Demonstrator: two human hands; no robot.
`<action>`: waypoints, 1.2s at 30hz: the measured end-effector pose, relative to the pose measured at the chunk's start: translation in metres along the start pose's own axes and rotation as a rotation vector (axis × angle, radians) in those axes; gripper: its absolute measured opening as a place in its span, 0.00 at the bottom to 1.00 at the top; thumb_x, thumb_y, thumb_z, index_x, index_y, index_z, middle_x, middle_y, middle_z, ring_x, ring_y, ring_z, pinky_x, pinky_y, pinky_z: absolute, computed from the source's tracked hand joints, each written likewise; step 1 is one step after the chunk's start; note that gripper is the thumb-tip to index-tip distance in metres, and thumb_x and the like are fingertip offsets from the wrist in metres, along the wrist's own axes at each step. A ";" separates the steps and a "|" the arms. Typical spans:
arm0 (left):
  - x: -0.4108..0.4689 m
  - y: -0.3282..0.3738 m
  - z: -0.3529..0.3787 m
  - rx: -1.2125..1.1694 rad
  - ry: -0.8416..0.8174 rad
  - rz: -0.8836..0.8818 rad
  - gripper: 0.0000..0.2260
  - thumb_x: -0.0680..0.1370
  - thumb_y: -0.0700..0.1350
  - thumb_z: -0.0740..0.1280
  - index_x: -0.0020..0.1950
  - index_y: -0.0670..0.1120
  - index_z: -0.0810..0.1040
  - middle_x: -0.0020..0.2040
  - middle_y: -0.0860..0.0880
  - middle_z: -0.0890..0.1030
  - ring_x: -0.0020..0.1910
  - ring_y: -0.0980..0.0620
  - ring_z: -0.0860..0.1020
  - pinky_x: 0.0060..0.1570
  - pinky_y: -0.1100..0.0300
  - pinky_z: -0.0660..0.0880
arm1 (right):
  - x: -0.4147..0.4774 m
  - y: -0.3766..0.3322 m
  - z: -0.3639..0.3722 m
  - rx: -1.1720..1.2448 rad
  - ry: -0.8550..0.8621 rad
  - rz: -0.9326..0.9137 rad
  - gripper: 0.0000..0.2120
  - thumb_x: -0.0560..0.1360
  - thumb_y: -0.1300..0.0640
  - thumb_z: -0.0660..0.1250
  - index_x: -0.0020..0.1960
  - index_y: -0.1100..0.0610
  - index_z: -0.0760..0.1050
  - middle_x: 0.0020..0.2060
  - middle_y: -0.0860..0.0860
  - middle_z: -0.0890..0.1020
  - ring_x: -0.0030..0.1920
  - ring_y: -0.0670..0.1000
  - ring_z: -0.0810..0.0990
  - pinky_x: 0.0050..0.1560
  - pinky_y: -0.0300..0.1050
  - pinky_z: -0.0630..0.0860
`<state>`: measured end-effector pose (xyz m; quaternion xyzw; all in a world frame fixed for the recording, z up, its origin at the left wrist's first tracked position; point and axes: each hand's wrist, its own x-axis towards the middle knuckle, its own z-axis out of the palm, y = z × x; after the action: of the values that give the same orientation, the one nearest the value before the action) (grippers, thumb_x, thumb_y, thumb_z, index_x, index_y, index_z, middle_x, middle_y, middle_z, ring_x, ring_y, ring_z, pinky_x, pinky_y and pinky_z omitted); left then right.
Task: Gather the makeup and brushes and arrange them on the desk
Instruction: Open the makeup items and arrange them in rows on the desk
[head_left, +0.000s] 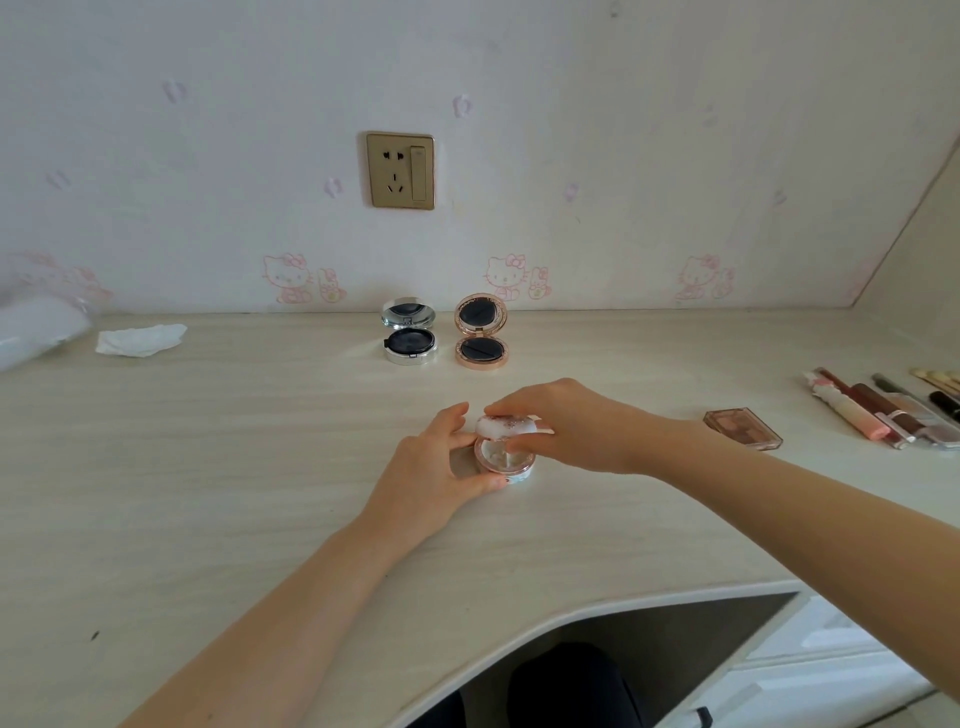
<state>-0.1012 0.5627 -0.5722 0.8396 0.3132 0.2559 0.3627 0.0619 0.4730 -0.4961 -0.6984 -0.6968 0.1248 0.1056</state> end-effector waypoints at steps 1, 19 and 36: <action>0.001 -0.001 0.000 -0.003 -0.003 -0.001 0.40 0.66 0.52 0.78 0.73 0.51 0.63 0.63 0.56 0.78 0.69 0.58 0.68 0.62 0.67 0.61 | 0.001 0.001 0.000 -0.003 0.005 0.004 0.20 0.79 0.49 0.62 0.70 0.50 0.70 0.64 0.45 0.76 0.59 0.42 0.72 0.55 0.36 0.66; 0.002 -0.007 0.003 -0.002 0.016 -0.009 0.37 0.65 0.54 0.78 0.69 0.54 0.63 0.59 0.57 0.80 0.69 0.59 0.68 0.63 0.62 0.64 | 0.019 0.003 -0.018 -0.022 -0.120 0.082 0.19 0.82 0.52 0.55 0.72 0.51 0.66 0.65 0.49 0.75 0.60 0.49 0.72 0.56 0.39 0.65; 0.001 -0.004 0.002 0.004 0.014 -0.010 0.33 0.64 0.54 0.79 0.64 0.52 0.67 0.61 0.56 0.80 0.66 0.57 0.72 0.61 0.61 0.67 | 0.010 0.004 -0.012 0.046 -0.047 0.110 0.24 0.81 0.48 0.57 0.75 0.53 0.61 0.70 0.49 0.70 0.69 0.48 0.69 0.68 0.42 0.63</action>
<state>-0.1007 0.5643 -0.5765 0.8368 0.3205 0.2595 0.3602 0.0696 0.4837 -0.4861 -0.7299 -0.6566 0.1627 0.0984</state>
